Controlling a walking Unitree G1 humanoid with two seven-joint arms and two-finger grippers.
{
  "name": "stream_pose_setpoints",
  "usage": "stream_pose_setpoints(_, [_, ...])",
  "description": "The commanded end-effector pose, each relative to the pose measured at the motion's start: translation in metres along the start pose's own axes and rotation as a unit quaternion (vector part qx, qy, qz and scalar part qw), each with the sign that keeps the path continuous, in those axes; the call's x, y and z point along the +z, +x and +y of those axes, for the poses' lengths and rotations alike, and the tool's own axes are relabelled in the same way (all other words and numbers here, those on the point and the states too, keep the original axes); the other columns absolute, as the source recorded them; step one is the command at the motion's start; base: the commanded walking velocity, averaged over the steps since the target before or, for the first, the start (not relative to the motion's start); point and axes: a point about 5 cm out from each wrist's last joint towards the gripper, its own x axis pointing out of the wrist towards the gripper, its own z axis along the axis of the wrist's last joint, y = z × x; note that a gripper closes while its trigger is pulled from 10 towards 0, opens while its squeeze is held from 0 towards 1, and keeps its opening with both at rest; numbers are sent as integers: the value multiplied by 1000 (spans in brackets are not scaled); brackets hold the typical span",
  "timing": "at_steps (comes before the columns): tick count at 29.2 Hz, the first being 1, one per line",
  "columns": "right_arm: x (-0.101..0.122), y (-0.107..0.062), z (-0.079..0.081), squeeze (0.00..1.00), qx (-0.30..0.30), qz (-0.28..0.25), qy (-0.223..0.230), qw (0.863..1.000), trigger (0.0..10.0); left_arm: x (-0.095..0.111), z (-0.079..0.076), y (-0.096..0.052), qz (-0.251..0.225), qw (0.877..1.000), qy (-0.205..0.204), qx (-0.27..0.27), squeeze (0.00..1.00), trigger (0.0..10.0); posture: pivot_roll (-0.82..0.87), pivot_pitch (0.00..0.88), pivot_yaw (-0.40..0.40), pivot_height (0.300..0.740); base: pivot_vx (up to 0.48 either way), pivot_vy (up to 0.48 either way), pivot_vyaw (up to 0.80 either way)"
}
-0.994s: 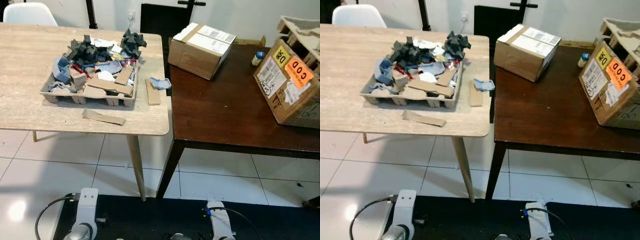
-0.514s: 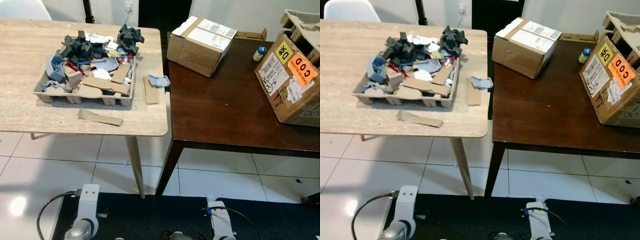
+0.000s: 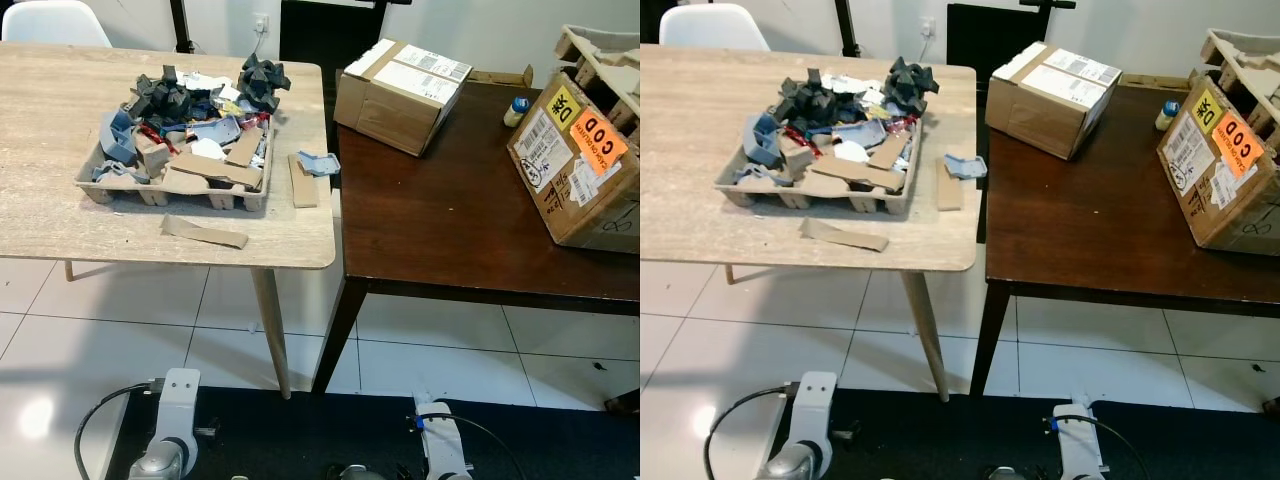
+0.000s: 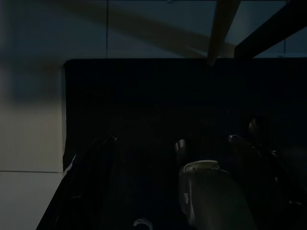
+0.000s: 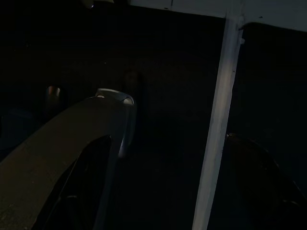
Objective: Picking trash to rubbish bin
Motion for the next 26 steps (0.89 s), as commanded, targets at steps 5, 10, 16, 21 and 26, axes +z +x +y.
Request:
stream_pose_setpoints(5, [-11, -2, -3, 0, -6, 18, 13, 1000, 10000, -8, -4, -1, 13, 1000, 1, -5, 0, 10000, 45, 159, -54, 740, -148, 0, 0])
stream_pose_setpoints(10, [-11, -2, -3, 0, -7, 19, 13, 1000, 10000, -8, -4, -1, 15, 1000, 1, -8, 0, 10000, 44, 160, -54, 740, -254, 0, 0])
stream_pose_setpoints(16, [-12, -2, -3, 0, -6, 19, 12, 1000, 10000, -10, -5, -2, 16, 1000, 1, -8, 0, 10000, 43, 163, -55, 740, -267, 0, 0])
stream_pose_setpoints(21, [-12, -3, -3, 0, -6, 19, 11, 1000, 10000, -10, -5, -2, 17, 1000, 1, -10, 0, 10000, 43, 164, -56, 740, -274, 0, 0])
stream_pose_setpoints(26, [-12, -3, -3, 0, -6, 19, 11, 1000, 10000, -11, -6, -2, 19, 1000, 2, -11, 0, 10000, 41, 165, -56, 740, -274, 0, 0])
